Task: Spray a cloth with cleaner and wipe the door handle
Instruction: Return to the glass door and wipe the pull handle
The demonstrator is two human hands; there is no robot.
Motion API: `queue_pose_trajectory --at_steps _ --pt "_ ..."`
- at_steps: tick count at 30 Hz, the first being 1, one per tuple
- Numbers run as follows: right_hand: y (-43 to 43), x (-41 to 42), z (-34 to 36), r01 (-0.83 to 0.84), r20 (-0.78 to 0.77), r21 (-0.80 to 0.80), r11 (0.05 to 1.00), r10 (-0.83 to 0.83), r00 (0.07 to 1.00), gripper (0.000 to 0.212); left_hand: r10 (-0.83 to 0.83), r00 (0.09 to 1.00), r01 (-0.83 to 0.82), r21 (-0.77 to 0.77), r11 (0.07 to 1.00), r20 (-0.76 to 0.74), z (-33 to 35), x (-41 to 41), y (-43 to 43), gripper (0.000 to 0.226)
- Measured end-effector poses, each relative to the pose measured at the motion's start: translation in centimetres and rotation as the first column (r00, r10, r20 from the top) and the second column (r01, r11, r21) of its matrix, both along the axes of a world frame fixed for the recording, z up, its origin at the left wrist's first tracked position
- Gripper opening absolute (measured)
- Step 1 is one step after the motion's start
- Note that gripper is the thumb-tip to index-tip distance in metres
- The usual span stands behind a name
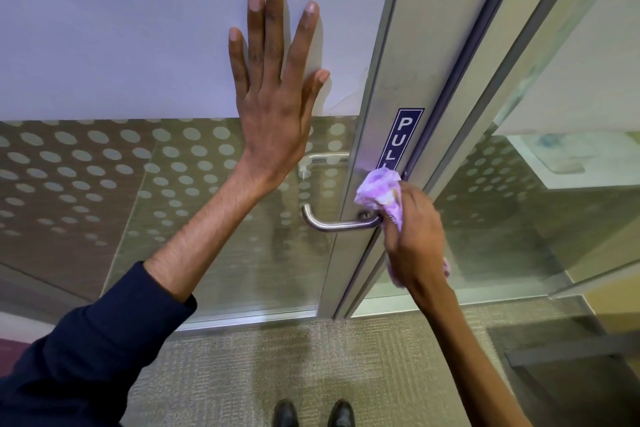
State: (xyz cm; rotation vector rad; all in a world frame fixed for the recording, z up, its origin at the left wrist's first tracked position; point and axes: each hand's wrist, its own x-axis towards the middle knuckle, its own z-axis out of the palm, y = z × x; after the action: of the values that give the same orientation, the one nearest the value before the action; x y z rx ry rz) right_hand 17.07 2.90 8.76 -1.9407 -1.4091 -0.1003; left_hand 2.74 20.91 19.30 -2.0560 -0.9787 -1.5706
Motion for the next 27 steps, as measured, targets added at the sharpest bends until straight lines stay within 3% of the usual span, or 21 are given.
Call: queue_pose_trajectory --at_steps 4,15,27 --pt "0.9 0.0 -1.8 0.009 0.103 0.004 1.000 -0.009 0.995 0.031 0.001 1.000 -0.001 0.000 1.000 -0.005 -0.1 -0.1 0.1 0.059" --pt "2.3 -1.5 -3.5 0.114 -0.069 0.177 0.978 -0.104 0.992 0.032 0.000 1.000 0.000 0.018 1.000 0.008 -0.1 0.2 0.3 0.058" --pt "2.3 -3.8 -3.1 0.240 -0.111 0.140 0.961 -0.225 0.968 0.035 0.036 0.999 -0.036 0.010 0.999 -0.009 0.0 0.5 0.3 0.057"
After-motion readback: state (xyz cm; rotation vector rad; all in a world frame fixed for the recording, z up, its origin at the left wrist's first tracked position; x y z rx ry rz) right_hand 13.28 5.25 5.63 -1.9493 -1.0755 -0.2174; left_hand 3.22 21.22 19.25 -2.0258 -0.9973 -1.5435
